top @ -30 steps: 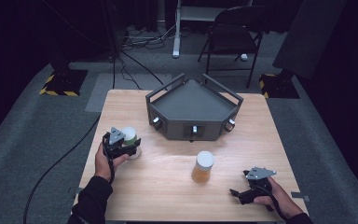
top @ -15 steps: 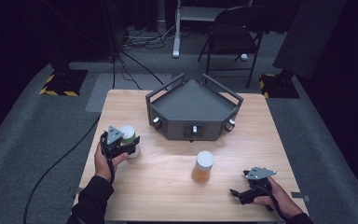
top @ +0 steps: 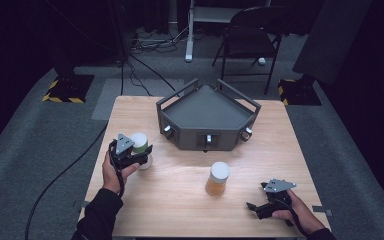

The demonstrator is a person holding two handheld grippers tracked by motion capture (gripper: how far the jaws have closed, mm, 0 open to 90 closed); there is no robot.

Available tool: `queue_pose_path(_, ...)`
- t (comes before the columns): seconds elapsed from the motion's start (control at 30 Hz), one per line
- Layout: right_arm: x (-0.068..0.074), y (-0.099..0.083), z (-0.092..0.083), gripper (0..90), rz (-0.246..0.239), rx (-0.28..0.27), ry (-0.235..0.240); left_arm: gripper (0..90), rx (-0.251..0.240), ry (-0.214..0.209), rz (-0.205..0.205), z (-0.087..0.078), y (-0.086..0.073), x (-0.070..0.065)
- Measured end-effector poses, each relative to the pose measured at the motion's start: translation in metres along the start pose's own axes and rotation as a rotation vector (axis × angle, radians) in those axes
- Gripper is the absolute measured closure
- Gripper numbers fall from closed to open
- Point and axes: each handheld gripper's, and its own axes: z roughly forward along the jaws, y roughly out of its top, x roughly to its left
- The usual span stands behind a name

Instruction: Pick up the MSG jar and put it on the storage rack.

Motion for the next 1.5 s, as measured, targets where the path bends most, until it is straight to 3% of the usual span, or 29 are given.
queue_pose_path(0.5, 0.0, 0.0, 0.0, 0.0, 0.0, 0.0, 0.0, 34.6, -0.006, -0.054, 0.043, 0.003, 0.015, -0.01)
queue_pose_path(0.77, 0.0, 0.0, 0.0, 0.0, 0.0, 0.0, 0.0, 34.6, -0.031, -0.085, 0.021, 0.007, 0.025, -0.014)
queue_pose_path(1.07, 0.0, 0.0, 0.0, 0.0, 0.0, 0.0, 0.0, 34.6, -0.06, -0.119, 0.033, 0.011, 0.039, -0.021)
queue_pose_path(1.5, 0.0, 0.0, 0.0, 0.0, 0.0, 0.0, 0.0, 34.5, -0.082, -0.135, 0.043, 0.016, 0.068, -0.029)
